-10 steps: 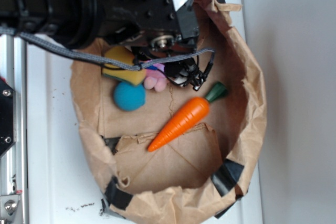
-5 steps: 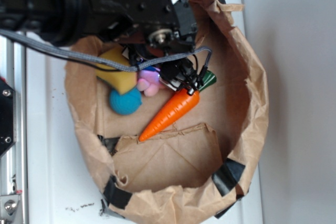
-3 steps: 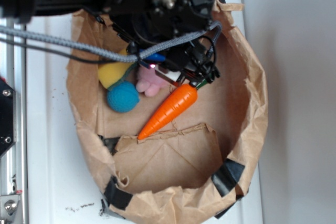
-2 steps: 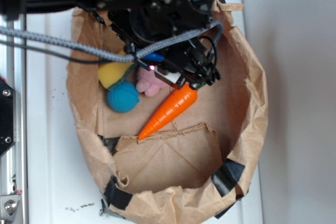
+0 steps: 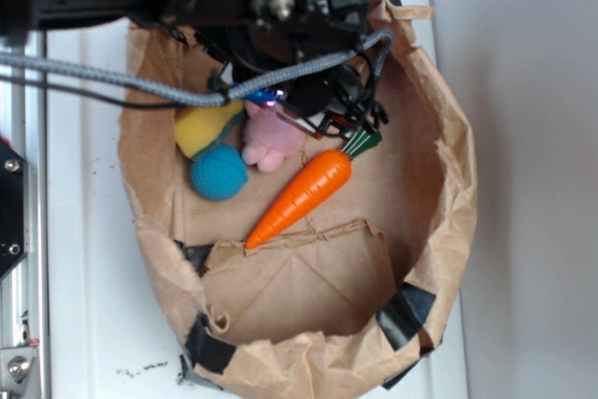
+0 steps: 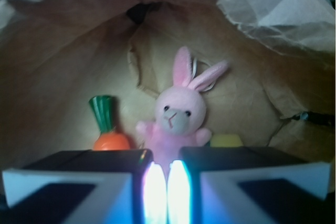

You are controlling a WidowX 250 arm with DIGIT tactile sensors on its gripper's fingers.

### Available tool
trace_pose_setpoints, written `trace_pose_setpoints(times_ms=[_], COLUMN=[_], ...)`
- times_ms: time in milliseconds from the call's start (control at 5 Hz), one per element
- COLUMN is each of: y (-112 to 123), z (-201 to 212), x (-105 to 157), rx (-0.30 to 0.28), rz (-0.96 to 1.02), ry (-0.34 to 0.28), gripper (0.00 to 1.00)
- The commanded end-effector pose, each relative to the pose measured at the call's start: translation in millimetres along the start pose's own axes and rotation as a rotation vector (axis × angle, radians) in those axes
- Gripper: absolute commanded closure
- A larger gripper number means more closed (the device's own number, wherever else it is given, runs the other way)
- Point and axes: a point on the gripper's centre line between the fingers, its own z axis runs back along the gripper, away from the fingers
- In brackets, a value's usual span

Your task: Grab the pink bunny.

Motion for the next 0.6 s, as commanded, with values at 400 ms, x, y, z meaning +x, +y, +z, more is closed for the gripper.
trace_pose_setpoints(times_ms=[400], y=[-2.7], z=[-54.6], x=[10.4], rx=[0.009], rz=[0.002], ry=[-0.074], gripper=[0.00])
